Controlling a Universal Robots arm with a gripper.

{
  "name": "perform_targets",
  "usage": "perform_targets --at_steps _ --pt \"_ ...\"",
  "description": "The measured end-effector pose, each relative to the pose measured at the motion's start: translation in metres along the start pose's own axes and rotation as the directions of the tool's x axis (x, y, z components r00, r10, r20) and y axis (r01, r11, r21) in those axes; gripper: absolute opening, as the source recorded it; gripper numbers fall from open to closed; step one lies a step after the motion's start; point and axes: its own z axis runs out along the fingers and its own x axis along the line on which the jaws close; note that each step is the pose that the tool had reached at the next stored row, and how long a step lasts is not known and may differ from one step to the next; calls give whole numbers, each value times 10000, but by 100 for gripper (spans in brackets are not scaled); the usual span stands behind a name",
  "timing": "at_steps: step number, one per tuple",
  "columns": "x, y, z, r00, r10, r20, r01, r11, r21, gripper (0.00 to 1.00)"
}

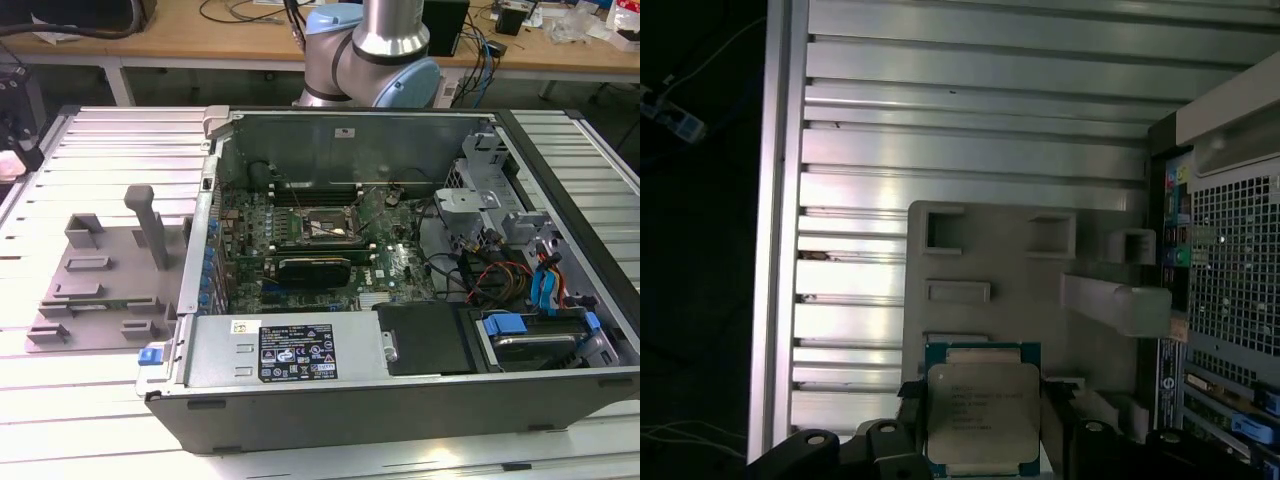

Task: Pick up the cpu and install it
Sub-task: 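Pick up the cpu and move it towards the insertion slot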

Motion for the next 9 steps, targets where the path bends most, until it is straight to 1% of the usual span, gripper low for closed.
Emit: perform_targets --at_steps 1,3,4,5,9 --pt "-6 1 -118 10000 -4 9 4 10000 -4 55" --pt "-6 2 -131 10000 -3 9 3 10000 -5 55" --pt "-25 0 -131 10000 -5 8 5 10000 -5 55" --pt "-66 -1 -129 10000 -4 9 4 10000 -5 55" --pt "-112 -3 -126 10000 -4 10 4 10000 -6 55"
